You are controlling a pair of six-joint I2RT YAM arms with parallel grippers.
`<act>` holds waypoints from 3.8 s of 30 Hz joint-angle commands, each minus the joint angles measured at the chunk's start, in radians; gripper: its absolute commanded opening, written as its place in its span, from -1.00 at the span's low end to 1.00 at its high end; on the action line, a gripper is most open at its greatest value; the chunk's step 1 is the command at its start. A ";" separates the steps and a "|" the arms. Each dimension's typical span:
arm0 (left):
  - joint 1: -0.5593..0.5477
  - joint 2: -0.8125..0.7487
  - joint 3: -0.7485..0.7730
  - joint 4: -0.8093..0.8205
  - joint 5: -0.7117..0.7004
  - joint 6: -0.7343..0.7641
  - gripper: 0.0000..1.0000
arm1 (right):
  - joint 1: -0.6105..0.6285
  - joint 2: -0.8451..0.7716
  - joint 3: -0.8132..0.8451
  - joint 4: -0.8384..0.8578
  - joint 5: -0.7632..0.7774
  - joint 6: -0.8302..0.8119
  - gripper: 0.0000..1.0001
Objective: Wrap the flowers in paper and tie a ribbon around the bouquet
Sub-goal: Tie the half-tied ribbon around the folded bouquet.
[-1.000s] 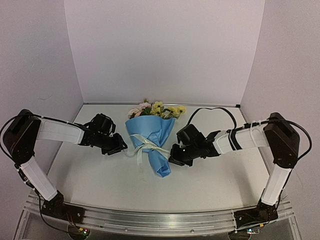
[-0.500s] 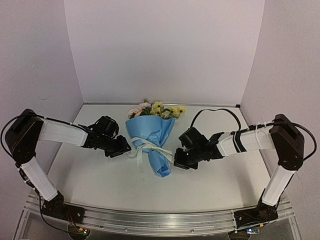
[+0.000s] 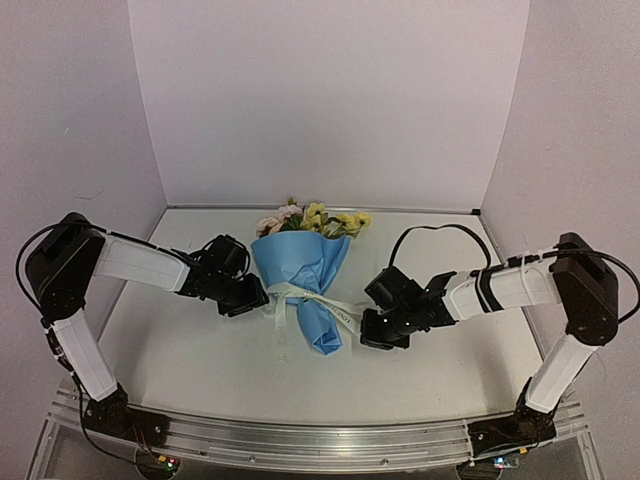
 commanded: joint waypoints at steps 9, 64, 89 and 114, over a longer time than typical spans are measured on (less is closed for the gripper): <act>-0.021 0.074 0.045 0.091 -0.033 -0.084 -0.09 | 0.013 -0.046 0.010 -0.052 0.060 -0.017 -1.00; -0.023 -0.032 0.005 0.071 -0.187 -0.060 -0.99 | -0.156 0.205 0.239 -0.043 0.170 0.073 -0.03; 0.002 -0.104 -0.060 0.047 -0.200 -0.031 -1.00 | -0.156 0.182 0.306 -0.124 0.335 -0.018 -1.00; 0.086 -0.213 -0.157 0.017 -0.200 -0.035 -1.00 | -0.156 0.152 0.307 -0.211 0.441 -0.096 -1.00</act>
